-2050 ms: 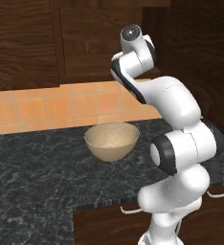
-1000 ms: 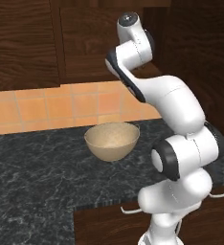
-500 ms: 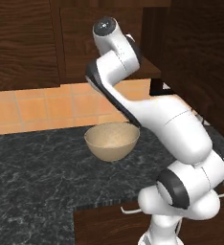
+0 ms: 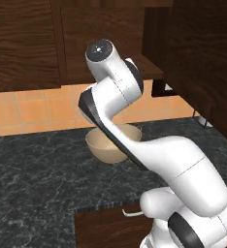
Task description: Open the cabinet, pick up the bread from the cabinet and place it in the basket. Then move the basket to the dining counter.
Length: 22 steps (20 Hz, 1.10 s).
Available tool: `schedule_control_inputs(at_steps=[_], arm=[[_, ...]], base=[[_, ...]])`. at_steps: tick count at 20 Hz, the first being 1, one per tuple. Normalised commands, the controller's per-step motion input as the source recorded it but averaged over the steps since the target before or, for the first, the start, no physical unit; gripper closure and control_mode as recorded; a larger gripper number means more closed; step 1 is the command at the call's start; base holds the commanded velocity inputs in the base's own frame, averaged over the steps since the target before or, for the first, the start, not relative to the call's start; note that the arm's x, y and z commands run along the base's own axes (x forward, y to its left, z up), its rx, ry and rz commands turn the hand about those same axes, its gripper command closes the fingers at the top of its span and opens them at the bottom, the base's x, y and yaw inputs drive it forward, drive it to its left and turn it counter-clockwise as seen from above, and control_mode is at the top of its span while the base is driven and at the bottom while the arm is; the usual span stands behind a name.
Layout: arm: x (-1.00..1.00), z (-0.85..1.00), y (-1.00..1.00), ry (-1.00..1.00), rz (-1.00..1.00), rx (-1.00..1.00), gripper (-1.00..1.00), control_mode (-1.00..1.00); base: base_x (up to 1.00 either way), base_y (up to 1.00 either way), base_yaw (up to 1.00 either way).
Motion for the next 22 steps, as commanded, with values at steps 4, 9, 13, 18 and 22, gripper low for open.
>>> schedule_control_inputs(at_steps=[4,9,13,18,22], arm=[[-0.09,-1.0,-0.06,0.0,0.01,0.09,1.0,-1.0],[0.35,-0.98,0.0,0.0,0.02,0.05,1.0,-1.0],[0.58,-0.66,0.0,0.0,0.0,0.0,1.0,-1.0],[0.53,-0.6,0.02,0.0,0.0,0.04,1.0,-1.0],[0.57,-0.18,-0.04,0.01,0.0,0.06,1.0,-1.0]], base=[[0.0,0.0,0.0],[0.0,0.0,0.0],[0.0,0.0,0.0],[0.0,0.0,0.0],[0.0,0.0,0.0]])
